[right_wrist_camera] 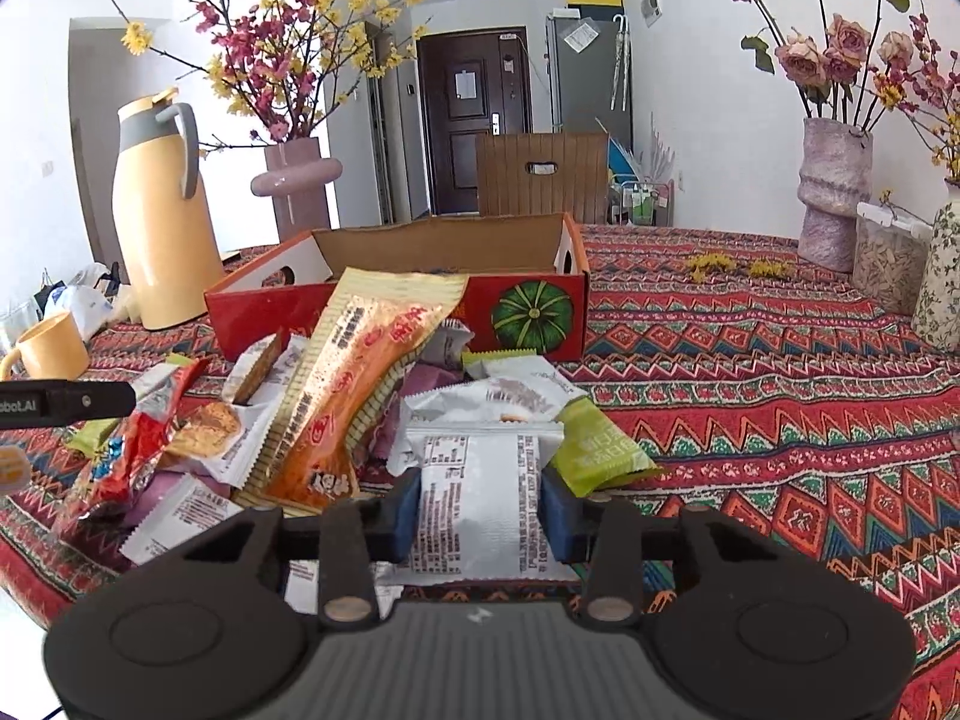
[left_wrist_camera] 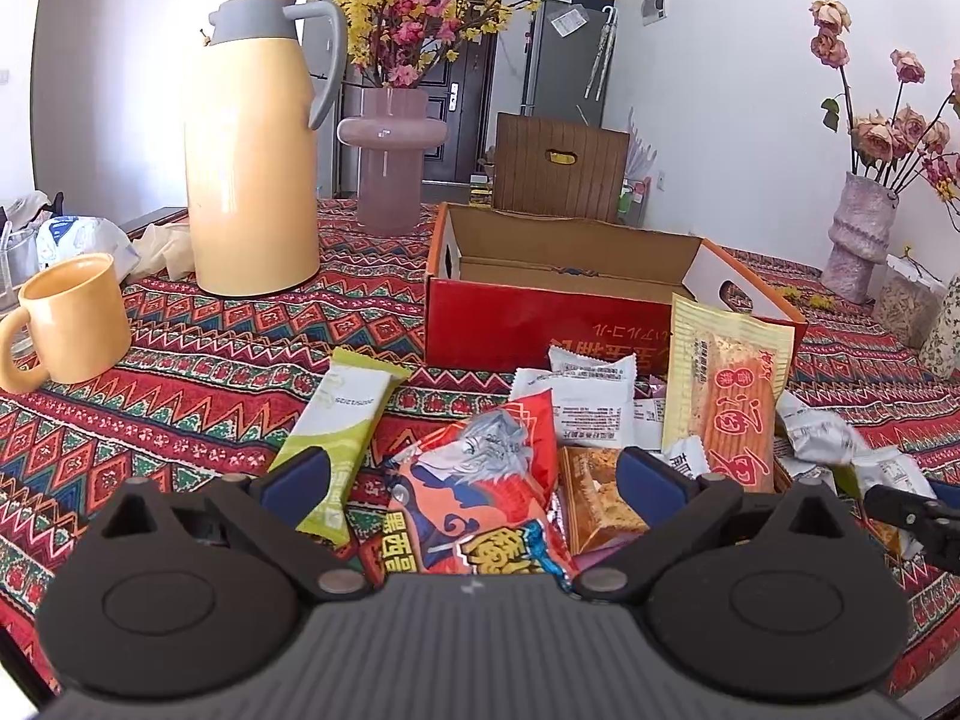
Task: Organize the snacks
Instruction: 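Grasp a white snack packet with the right gripper while the left gripper grasps the green-and-white bar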
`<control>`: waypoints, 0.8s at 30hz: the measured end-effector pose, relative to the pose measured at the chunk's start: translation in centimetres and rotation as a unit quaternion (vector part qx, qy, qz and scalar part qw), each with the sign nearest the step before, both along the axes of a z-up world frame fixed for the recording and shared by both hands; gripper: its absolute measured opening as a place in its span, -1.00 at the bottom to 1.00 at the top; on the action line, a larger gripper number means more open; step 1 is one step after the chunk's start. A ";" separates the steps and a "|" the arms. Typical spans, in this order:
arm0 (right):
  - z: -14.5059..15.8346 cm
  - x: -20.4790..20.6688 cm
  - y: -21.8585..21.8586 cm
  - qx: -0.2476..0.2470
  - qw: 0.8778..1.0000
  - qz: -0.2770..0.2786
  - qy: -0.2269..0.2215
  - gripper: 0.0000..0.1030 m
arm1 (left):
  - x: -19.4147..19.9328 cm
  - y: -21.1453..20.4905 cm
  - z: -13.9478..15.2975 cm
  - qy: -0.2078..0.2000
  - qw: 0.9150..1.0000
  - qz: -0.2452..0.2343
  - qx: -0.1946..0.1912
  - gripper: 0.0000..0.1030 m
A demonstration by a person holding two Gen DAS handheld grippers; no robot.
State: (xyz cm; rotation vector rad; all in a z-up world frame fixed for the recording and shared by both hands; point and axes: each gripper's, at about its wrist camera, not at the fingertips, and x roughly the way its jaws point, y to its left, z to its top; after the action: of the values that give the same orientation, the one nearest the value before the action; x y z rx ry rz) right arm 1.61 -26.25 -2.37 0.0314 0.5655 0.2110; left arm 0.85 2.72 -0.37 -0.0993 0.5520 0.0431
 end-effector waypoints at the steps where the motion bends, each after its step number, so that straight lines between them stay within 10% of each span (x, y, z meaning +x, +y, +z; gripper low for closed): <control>1: 0.3 -0.1 -0.1 0.000 1.000 -0.002 -0.006 -0.22 | 0.2 0.4 0.1 0.001 1.000 0.003 0.000 1.00; 17: 1.3 1.2 -1.5 0.000 0.999 -0.037 -0.026 -0.22 | 6.9 6.5 -1.7 0.073 0.995 0.051 0.040 0.96; 24: 0.8 1.9 -1.5 0.000 0.999 -0.045 -0.023 -0.22 | 9.0 6.7 -3.8 0.117 0.992 0.034 0.036 0.34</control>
State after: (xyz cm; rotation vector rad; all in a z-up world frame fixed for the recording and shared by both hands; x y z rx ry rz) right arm 3.50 -27.77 -1.53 0.0518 0.5167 0.1243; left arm 9.84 9.43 -4.13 -0.0420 0.7808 0.1426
